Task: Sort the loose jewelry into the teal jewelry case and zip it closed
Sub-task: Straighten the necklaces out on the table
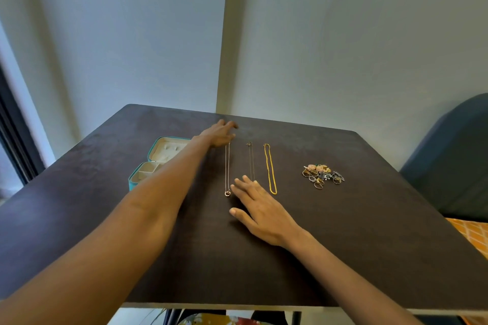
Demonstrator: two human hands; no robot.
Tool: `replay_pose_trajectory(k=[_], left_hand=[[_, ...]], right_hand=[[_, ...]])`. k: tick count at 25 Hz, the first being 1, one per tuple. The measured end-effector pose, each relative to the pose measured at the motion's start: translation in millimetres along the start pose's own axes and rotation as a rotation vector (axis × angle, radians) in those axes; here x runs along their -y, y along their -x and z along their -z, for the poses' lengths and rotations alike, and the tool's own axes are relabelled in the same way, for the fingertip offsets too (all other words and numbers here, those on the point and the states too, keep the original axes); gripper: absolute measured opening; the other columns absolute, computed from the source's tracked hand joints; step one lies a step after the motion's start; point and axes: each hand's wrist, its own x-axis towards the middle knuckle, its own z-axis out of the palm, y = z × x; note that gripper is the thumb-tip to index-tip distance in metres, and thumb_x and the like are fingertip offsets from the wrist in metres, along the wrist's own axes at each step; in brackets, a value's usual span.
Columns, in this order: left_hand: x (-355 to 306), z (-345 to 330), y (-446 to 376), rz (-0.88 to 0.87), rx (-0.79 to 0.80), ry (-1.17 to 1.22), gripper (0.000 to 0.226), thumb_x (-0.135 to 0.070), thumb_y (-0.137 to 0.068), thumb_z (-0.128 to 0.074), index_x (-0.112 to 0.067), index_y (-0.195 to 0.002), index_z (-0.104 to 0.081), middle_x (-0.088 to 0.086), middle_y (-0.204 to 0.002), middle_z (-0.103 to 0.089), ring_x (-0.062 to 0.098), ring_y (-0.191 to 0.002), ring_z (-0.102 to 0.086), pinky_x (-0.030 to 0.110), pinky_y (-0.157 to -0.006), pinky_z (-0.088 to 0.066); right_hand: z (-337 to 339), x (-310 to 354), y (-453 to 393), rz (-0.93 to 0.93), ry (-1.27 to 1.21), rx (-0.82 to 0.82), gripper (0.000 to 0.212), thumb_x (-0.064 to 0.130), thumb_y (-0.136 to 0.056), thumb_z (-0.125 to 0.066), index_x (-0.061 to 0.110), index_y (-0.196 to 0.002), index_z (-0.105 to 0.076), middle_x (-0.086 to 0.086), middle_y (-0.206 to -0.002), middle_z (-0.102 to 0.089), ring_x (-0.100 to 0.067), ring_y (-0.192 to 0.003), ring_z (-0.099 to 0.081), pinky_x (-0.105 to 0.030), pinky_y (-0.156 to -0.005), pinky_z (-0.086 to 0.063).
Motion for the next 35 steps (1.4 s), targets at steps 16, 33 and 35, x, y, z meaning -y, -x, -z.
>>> replay_pose_trajectory(k=[16, 33, 35], left_hand=[[-7, -24, -29, 0.036, 0.197, -0.206, 0.040, -0.041, -0.099, -0.030, -0.038, -0.138, -0.031, 0.008, -0.145, -0.031, 0.035, -0.132, -0.034, 0.055, -0.109, -0.028], [-24, -24, -36, 0.069, 0.140, -0.154, 0.040, -0.034, -0.101, -0.030, -0.029, -0.140, -0.034, 0.014, -0.140, -0.033, 0.035, -0.130, -0.035, 0.050, -0.107, -0.034], [-23, -22, -37, 0.076, 0.165, -0.085, 0.042, -0.037, -0.100, -0.032, -0.029, -0.141, -0.031, 0.015, -0.142, -0.033, 0.036, -0.129, -0.037, 0.052, -0.108, -0.032]], right_hand=[[1, -8, -3, -0.088, -0.061, 0.196, 0.071, 0.059, -0.096, -0.026, 0.017, -0.152, -0.012, -0.002, -0.160, -0.007, -0.013, -0.147, 0.001, -0.024, -0.115, 0.004], [5, -5, 2, -0.071, -0.082, 0.164, 0.067, 0.052, -0.098, -0.030, 0.014, -0.152, -0.016, -0.002, -0.160, -0.010, -0.011, -0.147, -0.001, -0.021, -0.114, 0.005], [4, -4, 2, -0.060, -0.108, 0.109, 0.064, 0.050, -0.099, -0.031, 0.015, -0.151, -0.019, -0.001, -0.160, -0.011, -0.010, -0.147, 0.000, -0.021, -0.115, 0.004]])
